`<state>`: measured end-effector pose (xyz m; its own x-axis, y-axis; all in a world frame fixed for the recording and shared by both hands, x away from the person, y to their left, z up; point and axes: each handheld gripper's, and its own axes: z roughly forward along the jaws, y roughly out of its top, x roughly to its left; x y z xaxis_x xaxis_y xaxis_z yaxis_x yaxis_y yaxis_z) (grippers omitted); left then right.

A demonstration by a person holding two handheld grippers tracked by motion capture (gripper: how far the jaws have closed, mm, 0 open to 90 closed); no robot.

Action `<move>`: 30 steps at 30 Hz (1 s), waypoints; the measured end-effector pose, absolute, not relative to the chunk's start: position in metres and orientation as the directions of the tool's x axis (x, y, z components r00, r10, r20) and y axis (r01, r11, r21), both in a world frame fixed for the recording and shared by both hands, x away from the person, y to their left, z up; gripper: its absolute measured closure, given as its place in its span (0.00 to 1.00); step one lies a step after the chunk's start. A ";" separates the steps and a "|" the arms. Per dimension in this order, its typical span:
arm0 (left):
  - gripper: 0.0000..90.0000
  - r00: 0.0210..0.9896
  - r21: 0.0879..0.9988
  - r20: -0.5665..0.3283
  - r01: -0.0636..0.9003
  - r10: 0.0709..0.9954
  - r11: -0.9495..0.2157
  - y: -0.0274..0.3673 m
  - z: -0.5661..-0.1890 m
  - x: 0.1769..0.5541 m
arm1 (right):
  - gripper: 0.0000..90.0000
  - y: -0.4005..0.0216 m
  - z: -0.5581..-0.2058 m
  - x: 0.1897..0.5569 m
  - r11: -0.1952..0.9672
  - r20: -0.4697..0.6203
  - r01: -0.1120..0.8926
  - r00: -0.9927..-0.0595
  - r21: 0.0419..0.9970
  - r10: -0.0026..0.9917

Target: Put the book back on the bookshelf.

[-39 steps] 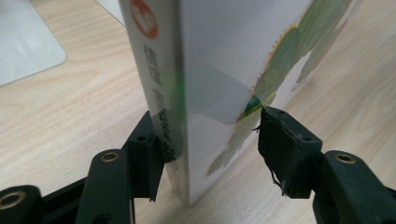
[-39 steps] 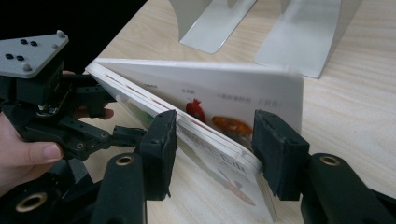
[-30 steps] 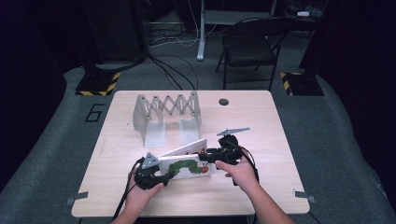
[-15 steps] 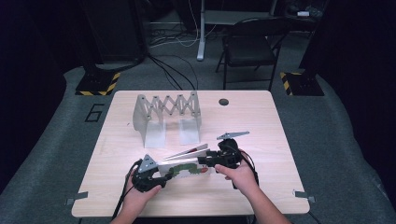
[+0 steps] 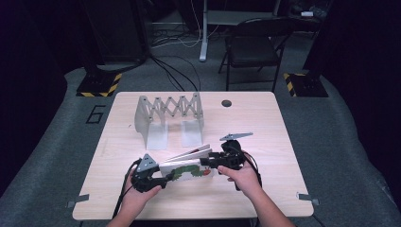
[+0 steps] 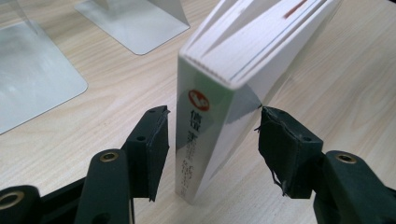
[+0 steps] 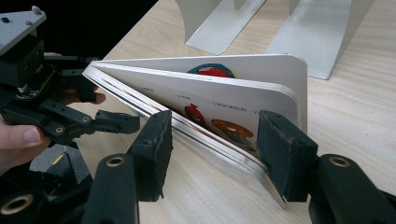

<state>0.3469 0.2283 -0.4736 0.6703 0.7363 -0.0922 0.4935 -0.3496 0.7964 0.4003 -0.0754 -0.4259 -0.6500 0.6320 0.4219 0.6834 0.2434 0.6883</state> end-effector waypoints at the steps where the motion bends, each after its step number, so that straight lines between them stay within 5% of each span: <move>1: 0.48 0.669 0.802 -0.083 0.484 0.739 -0.349 0.228 -0.473 0.347 | 0.50 -0.076 -0.426 0.400 0.243 0.423 0.683 -0.651 0.688 0.631; 30: 0.42 0.718 0.781 -0.074 0.473 0.692 -0.408 0.207 -0.457 0.363 | 0.50 -0.083 -0.426 0.397 0.189 0.433 0.666 -0.647 0.722 0.628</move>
